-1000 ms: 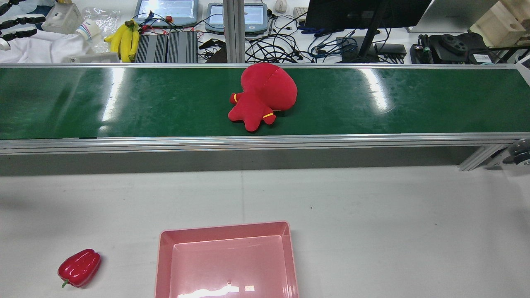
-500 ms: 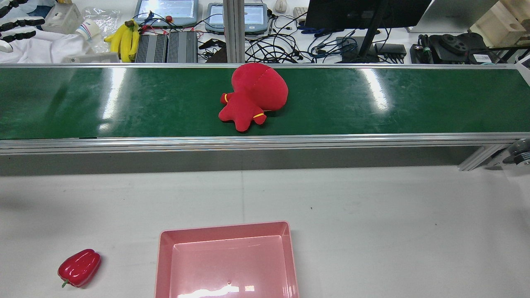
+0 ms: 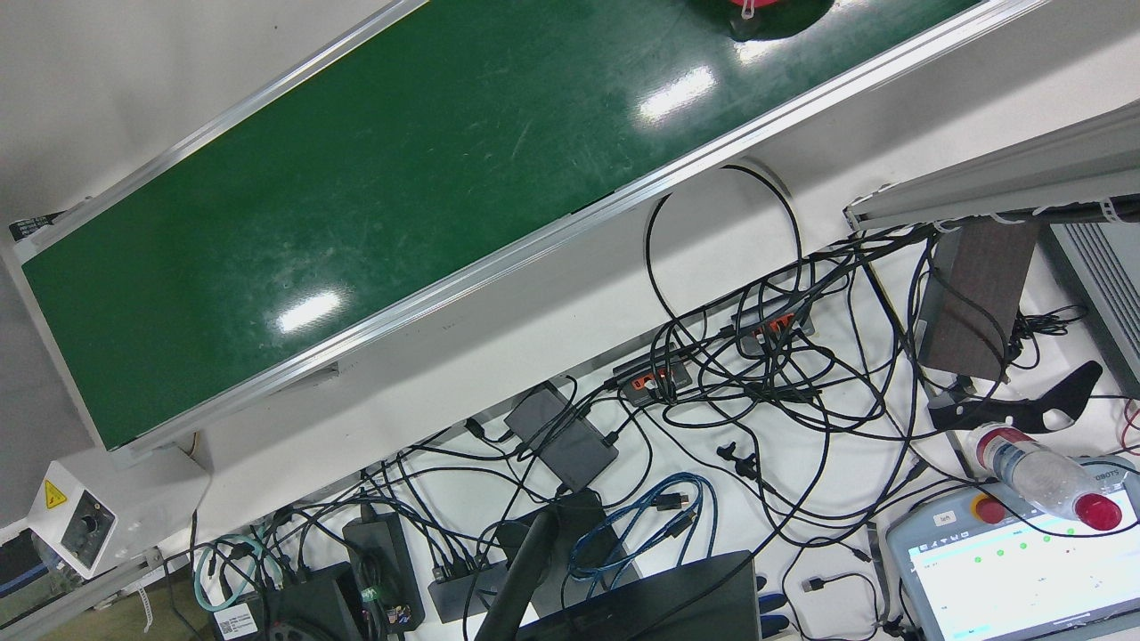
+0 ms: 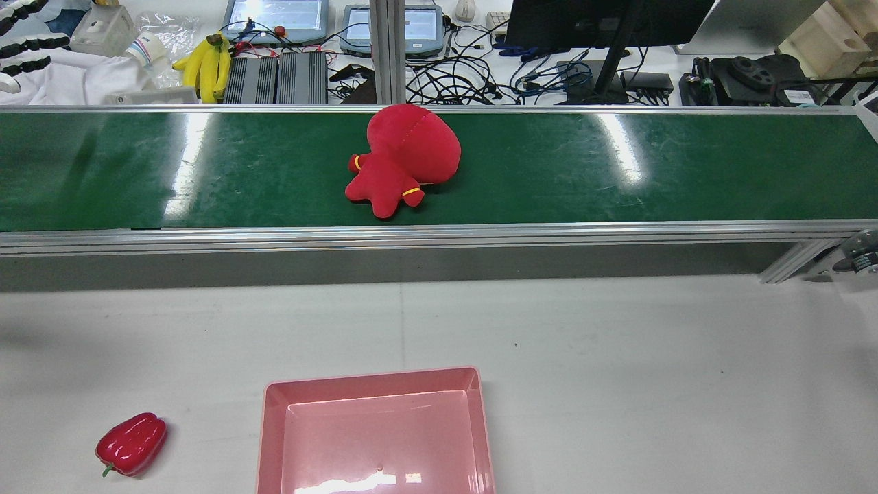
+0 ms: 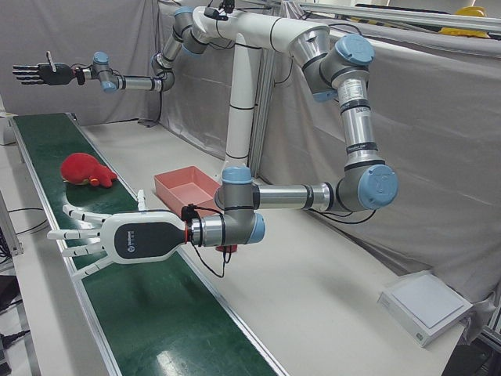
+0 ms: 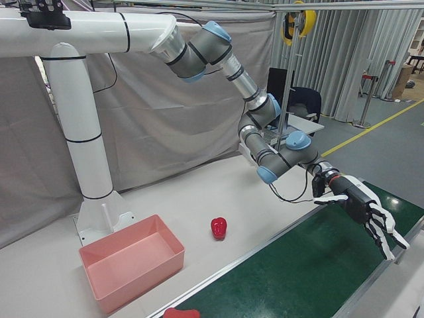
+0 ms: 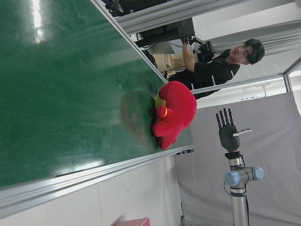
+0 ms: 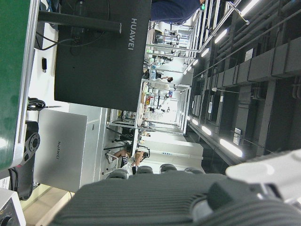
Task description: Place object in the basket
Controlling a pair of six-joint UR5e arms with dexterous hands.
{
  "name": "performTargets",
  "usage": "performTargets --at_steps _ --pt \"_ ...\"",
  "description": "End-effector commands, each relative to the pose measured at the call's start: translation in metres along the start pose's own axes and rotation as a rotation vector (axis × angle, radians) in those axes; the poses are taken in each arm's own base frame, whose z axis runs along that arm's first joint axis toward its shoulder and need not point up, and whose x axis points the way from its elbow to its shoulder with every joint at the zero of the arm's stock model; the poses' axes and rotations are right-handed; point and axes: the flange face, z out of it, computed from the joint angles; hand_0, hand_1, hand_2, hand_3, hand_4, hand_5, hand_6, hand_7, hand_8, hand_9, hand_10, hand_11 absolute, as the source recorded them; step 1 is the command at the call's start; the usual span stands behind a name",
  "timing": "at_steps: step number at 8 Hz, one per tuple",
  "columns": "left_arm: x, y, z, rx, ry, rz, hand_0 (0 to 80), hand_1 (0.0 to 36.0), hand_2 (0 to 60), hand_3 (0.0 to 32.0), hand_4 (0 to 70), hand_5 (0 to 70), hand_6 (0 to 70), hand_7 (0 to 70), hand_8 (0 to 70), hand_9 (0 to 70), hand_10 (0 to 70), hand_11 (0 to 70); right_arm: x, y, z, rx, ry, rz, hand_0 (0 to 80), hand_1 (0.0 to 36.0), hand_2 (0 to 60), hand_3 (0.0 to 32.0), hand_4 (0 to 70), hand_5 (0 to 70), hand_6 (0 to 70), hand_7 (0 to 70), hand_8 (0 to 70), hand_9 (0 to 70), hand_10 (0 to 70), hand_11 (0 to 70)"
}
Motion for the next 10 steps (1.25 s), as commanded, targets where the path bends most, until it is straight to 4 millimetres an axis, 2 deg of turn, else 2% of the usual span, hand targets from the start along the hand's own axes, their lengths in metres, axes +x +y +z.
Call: performTargets --at_steps 1,2,10 --pt "-0.0124 -0.0072 -0.0015 0.018 -0.020 0.009 51.2 8.6 0.0 30.6 0.0 26.3 2.3 6.6 14.9 11.6 1.3 3.3 0.0000 0.0000 0.0000 0.000 0.000 0.000 0.0 0.0 0.0 0.0 0.0 0.0 0.0 0.0 0.0 0.0 0.0 0.0" --pt "-0.0162 -0.0069 -0.0004 0.018 -0.024 0.007 51.0 8.6 0.0 31.2 0.0 26.3 2.2 6.4 14.6 11.3 1.2 3.2 0.0000 0.0000 0.0000 0.000 0.000 0.000 0.0 0.0 0.0 0.0 0.0 0.0 0.0 0.0 0.0 0.0 0.0 0.0" --pt "-0.0162 -0.0100 -0.0045 0.024 -0.025 0.008 50.5 8.3 0.0 29.8 0.0 28.2 2.6 7.4 15.3 12.7 2.0 4.2 -0.0001 0.0007 0.0001 -0.002 0.000 0.000 0.0 0.0 0.0 0.0 0.0 0.0 0.0 0.0 0.0 0.0 0.0 0.0"
